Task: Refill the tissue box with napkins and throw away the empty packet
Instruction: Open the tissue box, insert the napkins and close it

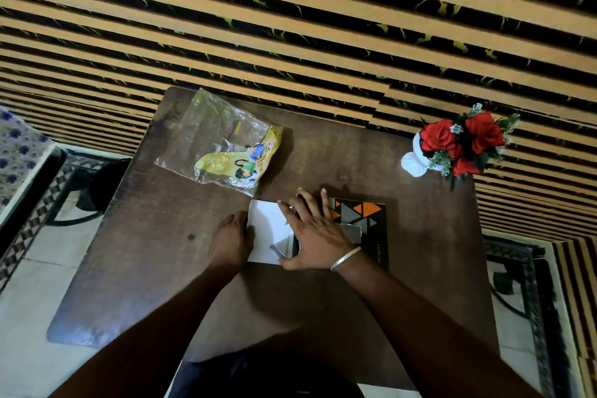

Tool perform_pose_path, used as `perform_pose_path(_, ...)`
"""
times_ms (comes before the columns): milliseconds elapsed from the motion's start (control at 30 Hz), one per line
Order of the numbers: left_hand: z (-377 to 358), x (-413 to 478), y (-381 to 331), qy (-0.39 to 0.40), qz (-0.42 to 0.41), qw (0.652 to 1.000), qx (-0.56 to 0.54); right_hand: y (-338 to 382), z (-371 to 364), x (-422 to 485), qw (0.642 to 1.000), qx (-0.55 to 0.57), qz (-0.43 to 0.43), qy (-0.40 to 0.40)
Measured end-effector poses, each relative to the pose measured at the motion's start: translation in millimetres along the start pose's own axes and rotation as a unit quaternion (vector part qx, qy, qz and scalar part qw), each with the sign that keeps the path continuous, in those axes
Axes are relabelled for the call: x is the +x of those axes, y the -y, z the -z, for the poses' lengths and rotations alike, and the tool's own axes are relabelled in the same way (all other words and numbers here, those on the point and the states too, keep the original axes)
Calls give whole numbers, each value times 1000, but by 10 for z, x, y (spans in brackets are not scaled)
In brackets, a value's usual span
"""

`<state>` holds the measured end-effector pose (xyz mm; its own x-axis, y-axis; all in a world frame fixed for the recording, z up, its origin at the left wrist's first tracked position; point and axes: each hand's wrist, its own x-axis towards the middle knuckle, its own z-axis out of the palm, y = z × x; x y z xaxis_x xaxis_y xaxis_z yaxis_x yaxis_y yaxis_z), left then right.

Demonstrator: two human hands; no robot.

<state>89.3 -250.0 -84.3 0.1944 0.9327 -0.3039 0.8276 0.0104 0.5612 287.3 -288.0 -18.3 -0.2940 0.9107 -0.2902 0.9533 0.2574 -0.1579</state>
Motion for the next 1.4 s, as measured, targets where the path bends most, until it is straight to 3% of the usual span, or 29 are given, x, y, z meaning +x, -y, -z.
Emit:
perform_pose_path(167,-10,-80,-131,-14,1,994,-109,42,-33,-29,1000,0,0,-20)
perform_pose_path(300,-43,-217,-287,-10,72,936,-343,63,-41,-47,999,24,-15,-31)
perform_pose_path(367,-67,-276,-357,5,53,923,-382,61,-44,-42,999,36,-19,-35)
perform_pose_path(533,-69,-394,-524,14,3,931,-364,-2,-44,-79,998,48,1,-51)
perform_pose_path(767,-90,-389,-569,-21,44,944,-328,-225,-83,-276,1000,-10,-27,-12)
perform_pose_path(1000,-179,-404,-688,29,19,944,-329,-201,-89,-266,999,1,-36,-15)
perform_pose_path(1233,-274,-504,-907,62,95,897,-427,-218,-98,-270,999,0,-29,-16)
perform_pose_path(1400,-309,-603,-1017,73,38,934,-347,-210,-111,-280,999,5,-33,-27)
